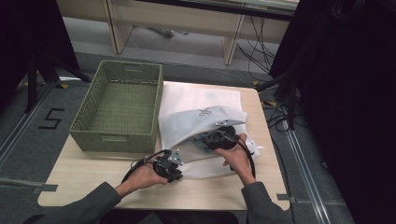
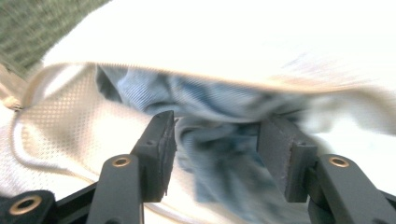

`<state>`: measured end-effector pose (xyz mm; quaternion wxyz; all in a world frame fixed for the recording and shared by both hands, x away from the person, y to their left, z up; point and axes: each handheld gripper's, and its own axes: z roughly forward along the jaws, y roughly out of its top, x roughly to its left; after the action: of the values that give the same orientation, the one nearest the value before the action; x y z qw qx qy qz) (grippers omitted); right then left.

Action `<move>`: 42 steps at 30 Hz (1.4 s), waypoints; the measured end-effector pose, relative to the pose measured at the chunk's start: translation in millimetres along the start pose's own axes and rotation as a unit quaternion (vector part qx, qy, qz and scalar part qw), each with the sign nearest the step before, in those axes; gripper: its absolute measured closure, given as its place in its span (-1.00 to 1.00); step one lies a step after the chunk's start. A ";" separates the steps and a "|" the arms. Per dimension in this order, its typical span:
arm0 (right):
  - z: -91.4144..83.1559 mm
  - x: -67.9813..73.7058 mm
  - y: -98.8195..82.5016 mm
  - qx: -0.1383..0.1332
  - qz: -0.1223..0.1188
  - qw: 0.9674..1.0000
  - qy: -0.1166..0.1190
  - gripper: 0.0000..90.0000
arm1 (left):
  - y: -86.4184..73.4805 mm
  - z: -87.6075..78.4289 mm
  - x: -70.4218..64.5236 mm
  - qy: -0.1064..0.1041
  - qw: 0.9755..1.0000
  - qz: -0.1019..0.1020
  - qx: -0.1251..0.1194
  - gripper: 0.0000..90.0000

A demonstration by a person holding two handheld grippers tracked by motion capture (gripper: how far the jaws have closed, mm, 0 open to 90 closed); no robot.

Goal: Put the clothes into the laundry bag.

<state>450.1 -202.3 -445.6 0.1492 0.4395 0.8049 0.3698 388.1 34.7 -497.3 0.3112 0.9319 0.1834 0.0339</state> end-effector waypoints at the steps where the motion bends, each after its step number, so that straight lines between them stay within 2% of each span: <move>1: -20.2 -6.4 -0.1 -0.025 -0.015 0.999 -0.018 0.06 | 0.0 -2.5 1.9 0.000 1.000 -0.006 0.002 0.72; 2: -20.2 -6.4 -0.1 -0.025 -0.015 0.999 -0.018 0.06 | 0.0 -2.5 1.9 0.000 1.000 -0.006 0.002 0.70; 3: -32.6 -12.7 -1.5 -0.034 -0.012 0.999 -0.025 0.05 | 2.5 -5.0 2.4 0.004 1.000 -0.009 -0.008 0.67; 4: -32.6 -12.7 -1.5 -0.034 -0.012 0.999 -0.025 0.05 | 2.5 -5.0 2.4 0.004 1.000 -0.009 -0.008 0.61; 5: -39.7 -16.1 -2.1 -0.037 -0.003 0.999 -0.030 0.04 | 5.6 -4.8 0.3 0.007 0.999 -0.017 -0.029 0.61; 6: -44.7 -22.3 -3.8 -0.048 0.000 0.998 -0.041 0.03 | 8.8 -6.6 1.1 0.008 1.000 0.001 -0.030 0.53; 7: -46.9 -26.6 -5.6 -0.049 0.006 0.998 -0.047 0.02 | 11.7 -5.5 -0.4 0.009 0.999 0.000 -0.043 0.47; 8: -47.8 -29.3 -8.1 -0.037 0.018 0.998 -0.046 0.01 | 15.1 -1.9 -3.0 0.007 0.998 -0.012 -0.062 0.42; 9: -43.9 -36.4 -12.5 -0.036 -0.001 0.998 -0.049 -0.01 | 17.1 0.5 -3.5 0.005 0.998 -0.012 -0.066 0.36; 10: -41.3 -36.2 -14.7 -0.022 0.015 0.999 -0.037 -0.01 | 18.8 3.5 -3.8 0.003 0.998 -0.011 -0.068 0.33; 11: -30.5 -38.1 -21.7 0.003 -0.002 0.999 -0.033 -0.03 | 21.9 10.1 -2.6 0.002 0.999 0.006 -0.052 0.30; 12: -30.5 -38.1 -21.7 0.003 -0.002 0.999 -0.033 -0.03 | 21.9 10.1 -2.6 0.002 0.999 0.006 -0.052 0.29; 13: -20.8 -36.6 -25.2 0.017 -0.006 1.000 -0.013 -0.01 | 22.8 15.1 -4.3 0.000 0.998 -0.005 -0.061 0.29; 14: -20.8 -36.6 -25.2 0.017 -0.006 1.000 -0.013 -0.01 | 23.1 19.0 -5.2 -0.002 0.998 -0.014 -0.066 0.29; 15: -10.2 -30.6 -29.1 0.021 -0.027 0.999 -0.012 0.14 | 22.4 22.2 -5.0 -0.001 0.998 0.001 -0.055 0.35; 16: -10.2 -30.6 -29.1 0.021 -0.027 0.999 -0.012 0.14 | 22.4 22.2 -5.0 -0.001 0.998 0.001 -0.055 0.38; 17: -2.9 -22.9 -30.9 0.047 -0.045 0.998 -0.015 0.45 | 21.2 23.9 -5.9 -0.001 0.999 0.003 -0.051 0.44; 18: -2.9 -22.9 -30.9 0.047 -0.045 0.998 -0.015 0.45 | 20.5 24.1 -5.7 0.002 0.999 0.009 -0.047 0.44; 19: 2.3 -18.8 -30.9 0.053 -0.048 0.997 -0.020 0.62 | 20.2 23.0 -4.5 0.006 0.999 0.017 -0.040 0.52; 20: 2.3 -18.8 -30.9 0.053 -0.048 0.997 -0.020 0.62 | 20.2 23.0 -4.5 0.006 0.999 0.017 -0.040 0.58; 21: 8.4 -10.9 -29.9 0.066 -0.069 0.995 -0.022 0.71 | 19.4 22.6 -4.8 0.000 0.999 0.015 -0.037 0.68; 22: 8.4 -10.9 -29.9 0.066 -0.069 0.995 -0.022 0.71 | 19.4 22.6 -4.8 0.000 0.999 0.015 -0.037 0.74; 23: 13.3 -5.8 -28.0 0.071 -0.079 0.994 -0.030 0.75 | 18.7 23.2 -6.5 0.002 0.999 0.014 -0.045 0.78; 24: 13.3 -5.8 -28.0 0.071 -0.079 0.994 -0.030 0.75 | 18.7 23.2 -6.5 0.002 0.999 0.014 -0.045 0.84; 25: 16.5 -7.5 -25.9 0.067 -0.096 0.992 -0.039 0.76 | 18.5 23.1 -8.6 0.001 0.999 0.011 -0.046 0.84; 26: 20.8 -8.6 -23.9 0.062 -0.084 0.993 -0.050 0.79 | 18.1 24.1 -10.1 -0.001 0.999 0.004 -0.051 0.86; 27: 25.0 -11.1 -21.2 0.053 -0.067 0.995 -0.060 0.81 | 17.9 21.8 -8.8 0.002 0.999 0.023 -0.040 0.90; 28: 25.0 -11.1 -21.2 0.053 -0.067 0.995 -0.060 0.81 | 17.9 21.8 -8.8 0.002 0.999 0.023 -0.040 0.90; 29: 31.7 -16.9 -17.0 0.036 -0.054 0.995 -0.080 0.82 | 17.1 22.5 -9.6 -0.001 0.999 0.005 -0.046 0.91; 30: 31.7 -16.9 -17.0 0.036 -0.054 0.995 -0.080 0.82 | 17.1 22.5 -9.6 -0.001 0.999 0.005 -0.046 0.91; 32: 41.3 -21.8 -12.4 0.024 -0.039 0.994 -0.098 0.83 | 16.5 22.2 -9.3 -0.002 0.999 0.009 -0.048 0.91; 33: 48.3 -26.9 -9.3 0.023 -0.053 0.992 -0.113 0.82 | 15.5 21.4 -9.5 -0.003 0.999 0.012 -0.048 0.91; 35: 51.0 -31.9 -5.3 0.016 -0.047 0.992 -0.118 0.82 | 15.7 21.3 -9.7 -0.002 0.999 0.012 -0.046 0.91; 36: 51.0 -31.9 -5.3 0.016 -0.047 0.992 -0.118 0.82 | 15.7 21.3 -9.7 -0.002 0.999 0.012 -0.046 0.91; 37: 49.6 -33.7 -5.4 0.016 -0.016 0.993 -0.112 0.77 | 15.5 21.4 -10.4 -0.002 0.999 0.008 -0.045 0.91; 38: 49.6 -33.7 -5.4 0.016 -0.016 0.993 -0.112 0.77 | 15.5 21.4 -10.4 -0.002 0.999 0.008 -0.045 0.91; 39: 47.1 -36.5 -4.9 0.013 -0.022 0.995 -0.095 0.61 | 15.8 20.8 -9.2 -0.002 0.999 0.012 -0.044 0.91; 40: 47.1 -36.5 -4.9 0.013 -0.022 0.995 -0.095 0.61 | 15.8 20.8 -9.2 -0.002 0.999 0.012 -0.044 0.90; 41: 38.3 -32.6 -3.1 0.017 0.010 0.998 -0.066 0.40 | 15.2 20.6 -9.4 -0.005 0.999 0.004 -0.044 0.90; 42: 38.3 -32.6 -3.1 0.017 0.010 0.998 -0.066 0.40 | 15.2 20.6 -9.4 -0.005 0.999 0.004 -0.044 0.90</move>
<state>488.4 -212.2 -476.7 0.1908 0.4738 0.7947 0.3278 387.9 8.4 -504.4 0.3522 0.9184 0.1762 0.0386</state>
